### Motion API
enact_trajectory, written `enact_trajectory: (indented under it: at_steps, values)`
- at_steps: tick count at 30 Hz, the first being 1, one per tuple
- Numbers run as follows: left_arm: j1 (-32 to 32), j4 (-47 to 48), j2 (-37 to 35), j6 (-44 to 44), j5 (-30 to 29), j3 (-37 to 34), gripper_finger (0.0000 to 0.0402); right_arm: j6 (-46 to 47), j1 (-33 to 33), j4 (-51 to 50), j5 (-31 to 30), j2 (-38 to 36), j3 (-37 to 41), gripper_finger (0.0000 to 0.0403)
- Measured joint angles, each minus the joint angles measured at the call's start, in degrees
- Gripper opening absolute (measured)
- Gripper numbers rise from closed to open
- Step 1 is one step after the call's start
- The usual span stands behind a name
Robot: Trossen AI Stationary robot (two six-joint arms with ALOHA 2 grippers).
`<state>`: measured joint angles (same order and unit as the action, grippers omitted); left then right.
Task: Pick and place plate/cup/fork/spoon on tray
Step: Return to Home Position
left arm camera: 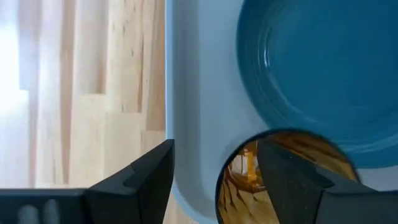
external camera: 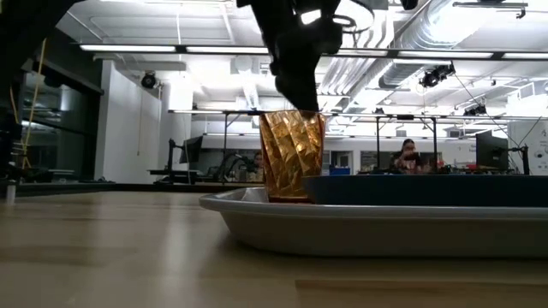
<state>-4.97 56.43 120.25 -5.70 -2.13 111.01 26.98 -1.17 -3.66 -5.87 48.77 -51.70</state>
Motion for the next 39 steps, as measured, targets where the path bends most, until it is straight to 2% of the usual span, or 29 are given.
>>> enact_trajectory:
  at_steps: [15, 21, 26, 31, 39]
  values:
    - [-1.41, 8.58, -1.31, 3.03, -0.01, 12.06, 0.0223, -0.48, 0.00, 0.02, 0.00, 0.02, 0.02, 0.0000]
    - [-2.81, 9.47, -7.03, 7.15, 1.18, 12.10, 0.0223, -1.55, 0.00, 0.06, 0.02, 0.02, 0.02, 0.0000]
    - [-2.58, 6.72, -13.16, 8.61, 1.52, 11.24, 0.0223, -1.99, 0.00, 0.26, 0.02, 0.02, 0.02, 0.0000]
    - [-1.68, -6.75, -23.75, 11.43, 1.46, 1.22, 0.0223, -1.99, 0.00, 0.31, 0.35, 0.02, 0.02, 0.0000]
    - [2.97, -37.42, -48.07, 15.65, 1.51, -30.99, 0.0223, -1.99, 0.00, 0.67, 0.39, 0.02, 0.02, 0.0000]
